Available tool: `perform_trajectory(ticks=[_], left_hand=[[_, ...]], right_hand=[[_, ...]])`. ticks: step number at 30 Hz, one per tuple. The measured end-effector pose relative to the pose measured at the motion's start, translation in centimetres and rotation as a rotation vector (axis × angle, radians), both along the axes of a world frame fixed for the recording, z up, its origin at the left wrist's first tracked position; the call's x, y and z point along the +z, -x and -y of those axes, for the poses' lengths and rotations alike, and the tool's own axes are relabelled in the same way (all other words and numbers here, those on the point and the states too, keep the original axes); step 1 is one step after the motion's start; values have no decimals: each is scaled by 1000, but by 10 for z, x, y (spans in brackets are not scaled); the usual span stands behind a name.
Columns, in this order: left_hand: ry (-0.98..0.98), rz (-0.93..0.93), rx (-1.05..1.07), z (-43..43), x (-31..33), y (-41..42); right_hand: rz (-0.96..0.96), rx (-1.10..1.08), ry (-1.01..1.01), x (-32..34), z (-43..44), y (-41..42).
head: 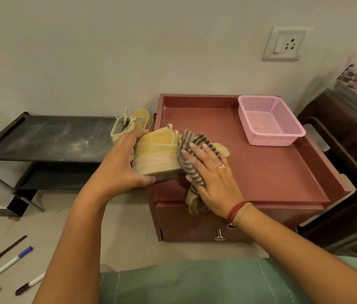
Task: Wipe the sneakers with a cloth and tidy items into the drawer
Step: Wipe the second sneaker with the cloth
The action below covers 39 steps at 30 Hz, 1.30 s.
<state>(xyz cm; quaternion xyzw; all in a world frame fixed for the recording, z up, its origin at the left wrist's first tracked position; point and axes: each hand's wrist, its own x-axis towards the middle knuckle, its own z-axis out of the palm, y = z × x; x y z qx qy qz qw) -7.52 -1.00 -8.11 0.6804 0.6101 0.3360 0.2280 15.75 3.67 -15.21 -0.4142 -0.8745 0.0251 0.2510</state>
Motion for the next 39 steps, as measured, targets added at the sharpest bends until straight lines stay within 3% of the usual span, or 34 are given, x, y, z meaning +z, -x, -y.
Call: perform_trajectory(ticks=[4, 7, 10, 14, 16, 18, 22, 25, 28, 31, 35, 39], left_hand=[[-2, -29, -1, 0, 3, -6], [34, -44, -17, 0, 5, -7], [42, -76, -34, -1, 10, -3], [-23, -172, -41, -1, 13, -9], [-14, -182, -42, -1, 8, -10], [106, -71, -9, -2, 2, -7], [481, 559, 91, 4, 5, -1], [469, 819, 219, 0, 8, -15], [325, 701, 464, -7, 4, -37], [73, 621, 573, -6, 3, -46], [-314, 256, 285, 1, 24, -51], [-412, 99, 109, 3, 34, -59]], right_hand=[[-194, -116, 116, 0, -7, -21], [-419, -236, 374, 5, -24, -35], [-444, -351, 671, 13, -46, -52], [-758, -341, 613, 21, -39, -43], [-902, -302, 683, 16, -29, -24], [-935, -321, 693, 0, -18, -8], [-950, -396, 579, -27, -13, 3], [-997, -425, 606, -32, -19, 5], [-1252, -523, 759, -16, -31, 5], [-1405, -600, 649, 16, -36, -7], [-1317, -383, 474, 61, -30, -17], [-1131, -124, 315, 105, -16, -14]])
